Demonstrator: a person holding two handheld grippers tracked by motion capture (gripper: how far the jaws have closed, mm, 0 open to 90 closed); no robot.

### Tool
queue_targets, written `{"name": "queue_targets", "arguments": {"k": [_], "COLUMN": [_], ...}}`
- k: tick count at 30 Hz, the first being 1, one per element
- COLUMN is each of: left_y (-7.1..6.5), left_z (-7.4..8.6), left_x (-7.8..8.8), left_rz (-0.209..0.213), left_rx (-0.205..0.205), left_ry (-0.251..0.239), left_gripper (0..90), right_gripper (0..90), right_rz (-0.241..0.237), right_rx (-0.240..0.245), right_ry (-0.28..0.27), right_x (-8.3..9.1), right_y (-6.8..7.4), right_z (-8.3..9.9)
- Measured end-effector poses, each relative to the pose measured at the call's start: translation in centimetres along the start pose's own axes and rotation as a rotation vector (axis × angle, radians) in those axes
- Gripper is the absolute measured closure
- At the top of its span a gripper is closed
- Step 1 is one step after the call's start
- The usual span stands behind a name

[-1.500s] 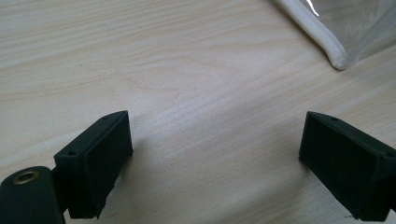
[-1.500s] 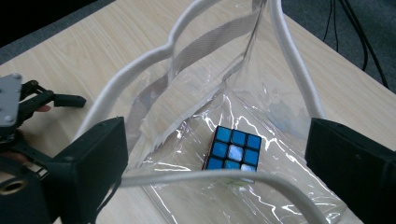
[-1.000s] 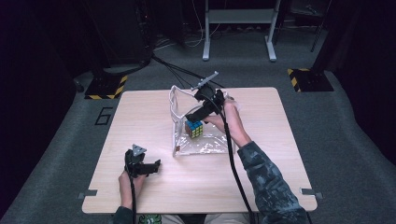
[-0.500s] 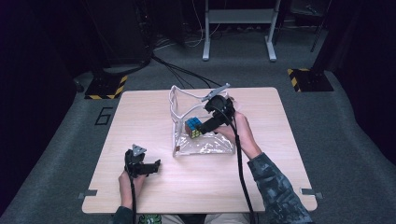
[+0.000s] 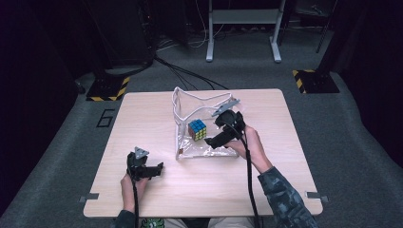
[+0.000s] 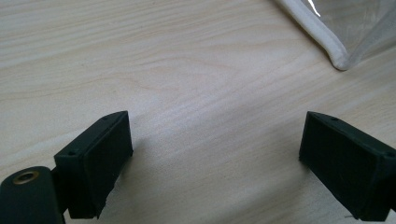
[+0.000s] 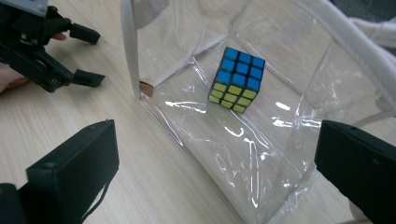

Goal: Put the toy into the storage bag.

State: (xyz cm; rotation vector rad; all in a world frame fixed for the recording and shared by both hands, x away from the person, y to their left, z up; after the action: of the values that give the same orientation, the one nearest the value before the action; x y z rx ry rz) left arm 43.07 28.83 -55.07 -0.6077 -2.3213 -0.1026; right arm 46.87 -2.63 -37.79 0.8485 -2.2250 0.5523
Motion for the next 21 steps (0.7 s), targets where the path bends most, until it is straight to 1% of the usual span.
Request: {"name": "queue_targets", "arguments": {"k": [1, 3, 5, 11, 13, 15, 17, 18, 21], "left_y": [0.0, 0.0, 0.0, 0.0, 0.0, 0.0, 0.0, 0.0, 0.0], "left_z": [0.0, 0.0, 0.0, 0.0, 0.0, 0.0, 0.0, 0.0, 0.0], "left_x": [0.0, 0.0, 0.0, 0.0, 0.0, 0.0, 0.0, 0.0, 0.0], "left_rz": [0.000, 0.000, 0.002, 0.001, 0.001, 0.001, 0.001, 0.001, 0.001], "left_rx": [0.001, -0.001, 0.000, 0.001, 0.001, 0.001, 0.001, 0.001, 0.001], "left_ry": [0.000, 0.000, 0.000, 0.000, -0.001, -0.001, -0.001, -0.001, -0.001], "left_gripper": [9.1, 9.1, 9.1, 9.1, 9.1, 9.1, 9.1, 9.1, 9.1], "right_gripper": [0.0, 0.0, 0.0, 0.0, 0.0, 0.0, 0.0, 0.0, 0.0], "right_rz": [0.008, 0.001, 0.011, 0.019, 0.029, 0.026, 0.032, 0.032, 0.037], "right_rx": [0.001, -0.008, -0.006, -0.011, -0.011, -0.015, -0.021, -0.032, -0.036], "right_ry": [-0.001, -0.001, -0.002, 0.003, 0.009, 0.010, 0.015, 0.014, 0.023], "right_x": [0.0, 0.0, -0.1, -0.2, -0.3, -0.4, -0.5, -0.6, -0.8], "right_y": [0.0, 0.0, 0.0, 0.1, 0.1, 0.1, 0.0, 0.0, -0.1], "right_z": [0.2, 0.8, 1.3, 2.8, 3.3, 3.9, 4.4, 4.7, 5.6]}}
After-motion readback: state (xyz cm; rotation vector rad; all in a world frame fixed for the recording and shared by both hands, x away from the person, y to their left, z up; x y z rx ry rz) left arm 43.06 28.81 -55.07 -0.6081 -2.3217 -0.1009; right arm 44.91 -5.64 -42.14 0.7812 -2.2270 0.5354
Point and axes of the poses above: each handheld gripper's, and its own axes: x roughly backward along the jaws, z roughly out of its underside, y roughly to its left, the point moved 3 cm from there along -x, roughly forward along the jaws, and after that the axes turned 8 degrees about z, right-handed, at the moved point
